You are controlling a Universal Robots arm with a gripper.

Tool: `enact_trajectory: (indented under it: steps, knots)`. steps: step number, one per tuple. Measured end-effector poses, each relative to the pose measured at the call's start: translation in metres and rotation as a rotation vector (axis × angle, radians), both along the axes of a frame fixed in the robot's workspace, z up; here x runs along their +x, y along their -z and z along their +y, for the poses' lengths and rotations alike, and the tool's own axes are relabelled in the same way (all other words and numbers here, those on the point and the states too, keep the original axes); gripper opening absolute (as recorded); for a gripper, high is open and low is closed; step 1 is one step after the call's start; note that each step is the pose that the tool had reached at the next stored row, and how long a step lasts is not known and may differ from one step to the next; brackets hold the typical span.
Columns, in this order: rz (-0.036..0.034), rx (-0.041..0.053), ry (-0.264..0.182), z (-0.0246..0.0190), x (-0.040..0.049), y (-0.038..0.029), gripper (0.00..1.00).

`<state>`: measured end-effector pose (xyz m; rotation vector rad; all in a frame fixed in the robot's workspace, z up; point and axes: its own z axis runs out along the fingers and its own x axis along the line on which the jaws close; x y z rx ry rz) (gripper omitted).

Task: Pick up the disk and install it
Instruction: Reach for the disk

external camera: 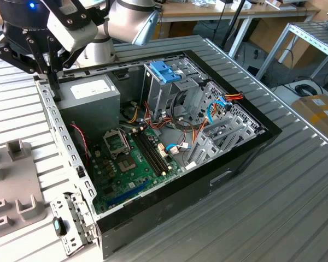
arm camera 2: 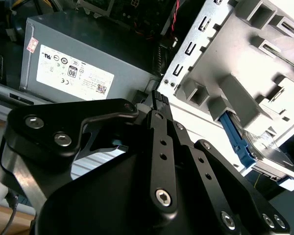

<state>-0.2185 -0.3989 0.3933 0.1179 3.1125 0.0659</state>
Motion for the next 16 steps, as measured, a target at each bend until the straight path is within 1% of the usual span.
enact_trajectory:
  steps: [16]
  knots:
    - [0.0000, -0.0003, 0.000, 0.0000, -0.0047, 0.0000, 0.11]
